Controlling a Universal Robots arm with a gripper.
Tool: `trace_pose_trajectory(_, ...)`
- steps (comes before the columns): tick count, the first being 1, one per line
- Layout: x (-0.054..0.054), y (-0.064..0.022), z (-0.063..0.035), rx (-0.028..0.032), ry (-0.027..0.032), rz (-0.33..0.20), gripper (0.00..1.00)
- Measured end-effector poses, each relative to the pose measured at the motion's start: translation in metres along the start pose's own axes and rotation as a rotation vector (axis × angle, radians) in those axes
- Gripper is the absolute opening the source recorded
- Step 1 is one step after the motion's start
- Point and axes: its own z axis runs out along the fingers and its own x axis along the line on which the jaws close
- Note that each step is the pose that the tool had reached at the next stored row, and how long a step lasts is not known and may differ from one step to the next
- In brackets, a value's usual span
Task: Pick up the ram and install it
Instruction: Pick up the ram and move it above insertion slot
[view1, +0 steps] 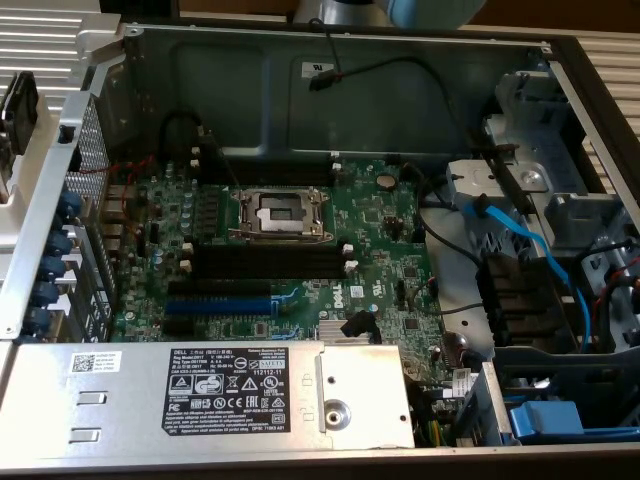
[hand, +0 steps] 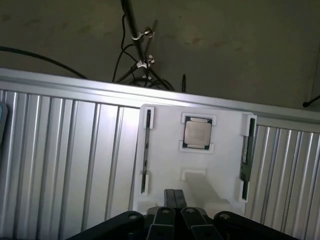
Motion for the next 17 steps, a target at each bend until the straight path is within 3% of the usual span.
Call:
trace_pose_trajectory(2, 0.001, -0.0019, 0.0027, -0.0172, -0.0072, -0.002, 0.1)
trace_pose_trajectory(4, 0.001, -0.0019, 0.0026, -0.0176, -0.0072, -0.002, 0.1)
trace_pose_trajectory(7, 0.001, -0.0016, 0.0115, -0.0192, -0.0107, -0.002, 0.1)
trace_pose_trajectory(10, 0.001, -0.0014, 0.0179, -0.0307, -0.0162, -0.002, 0.1)
trace_pose_trajectory(12, 0.001, -0.0012, 0.0206, -0.0343, -0.019, -0.002, 0.1)
trace_pose_trajectory(17, 0.002, -0.0008, 0.0293, -0.035, -0.0249, -0.001, 0.1)
